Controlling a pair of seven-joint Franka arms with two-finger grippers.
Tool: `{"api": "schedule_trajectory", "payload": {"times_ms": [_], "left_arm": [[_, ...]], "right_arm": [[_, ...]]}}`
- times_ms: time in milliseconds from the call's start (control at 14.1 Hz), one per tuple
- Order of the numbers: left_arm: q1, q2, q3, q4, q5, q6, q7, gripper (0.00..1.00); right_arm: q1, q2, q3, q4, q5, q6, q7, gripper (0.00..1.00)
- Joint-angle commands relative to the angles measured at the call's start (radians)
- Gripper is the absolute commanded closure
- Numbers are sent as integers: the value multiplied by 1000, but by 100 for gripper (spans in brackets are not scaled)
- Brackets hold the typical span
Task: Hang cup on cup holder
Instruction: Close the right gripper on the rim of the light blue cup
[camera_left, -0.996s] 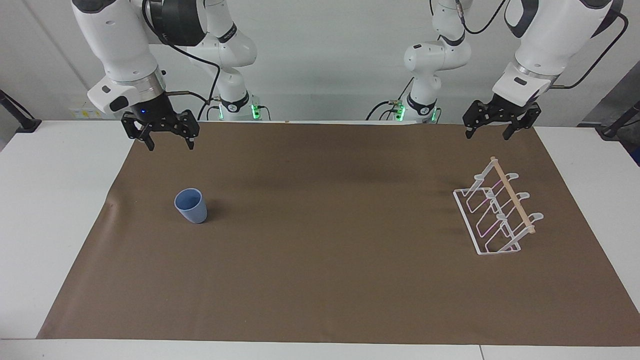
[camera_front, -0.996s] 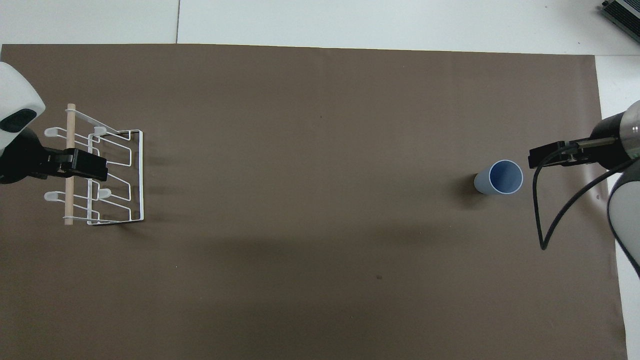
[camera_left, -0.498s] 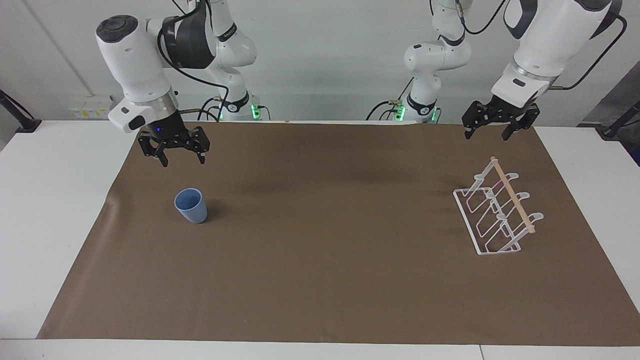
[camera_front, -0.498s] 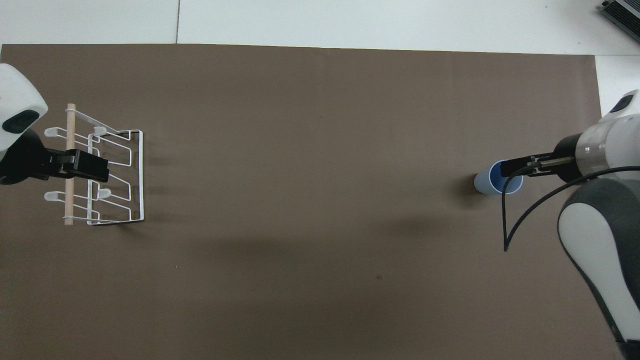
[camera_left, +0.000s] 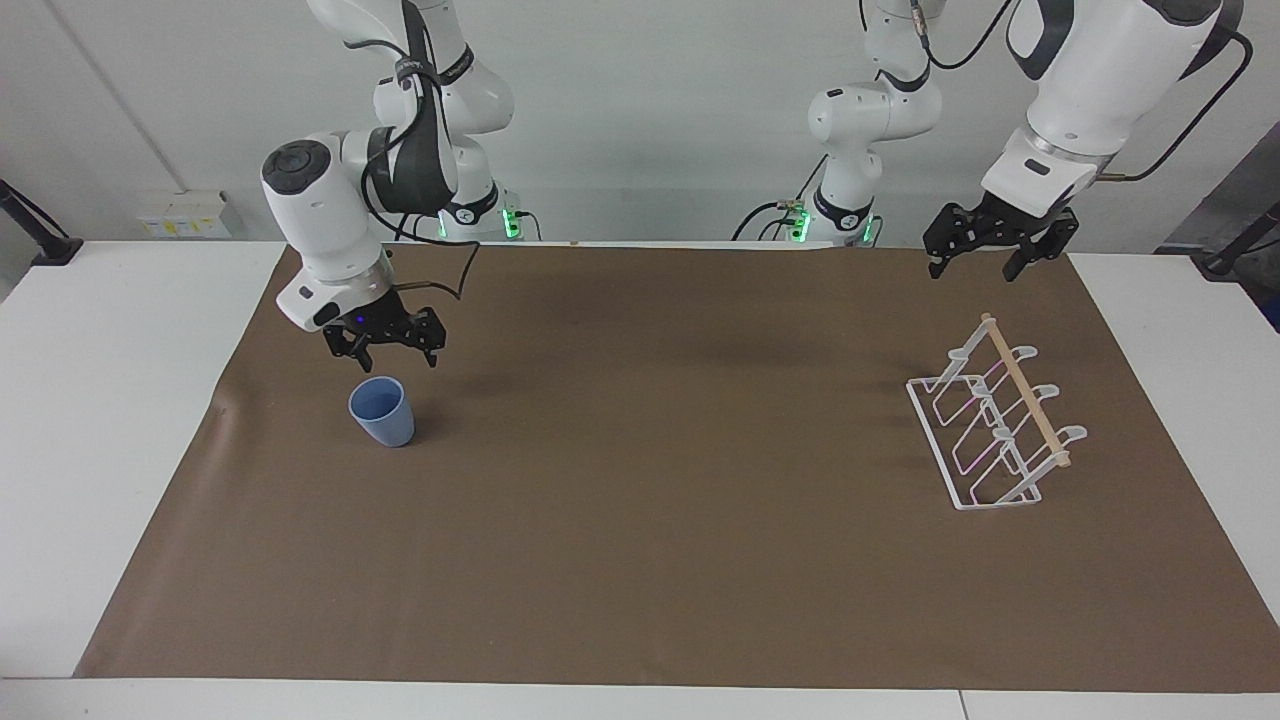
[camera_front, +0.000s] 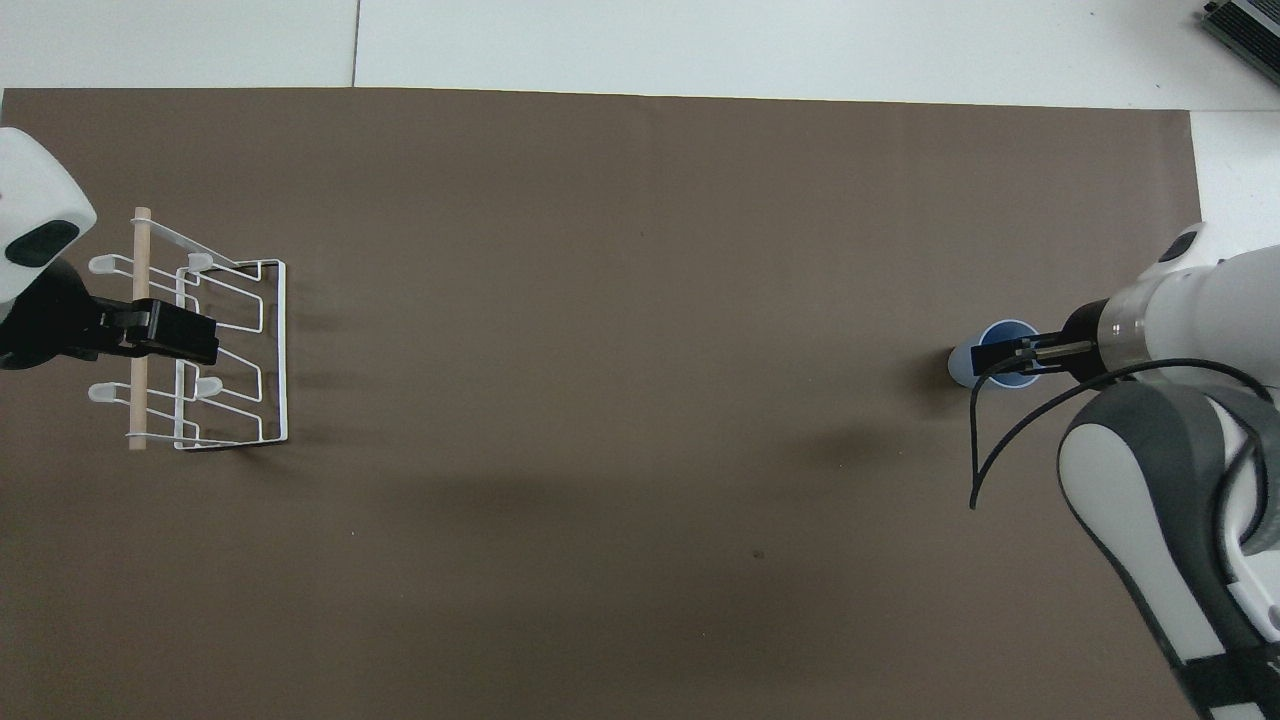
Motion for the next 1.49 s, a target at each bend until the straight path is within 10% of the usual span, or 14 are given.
{"api": "schedule_trajectory", "payload": {"times_ms": [0,996,1423], "left_arm": [[2,-18,5,-26,3,6,4,0],[1,-33,9,-60,0,21,6,0],[2,-37,10,-69,0,21,6,0]], "right_arm": [[-2,10,-1,-19,24,29,-35,0],[-5,41,-9,-119,25,198,-23,0],[-8,54,-17,-100,25,216,-23,60]]}}
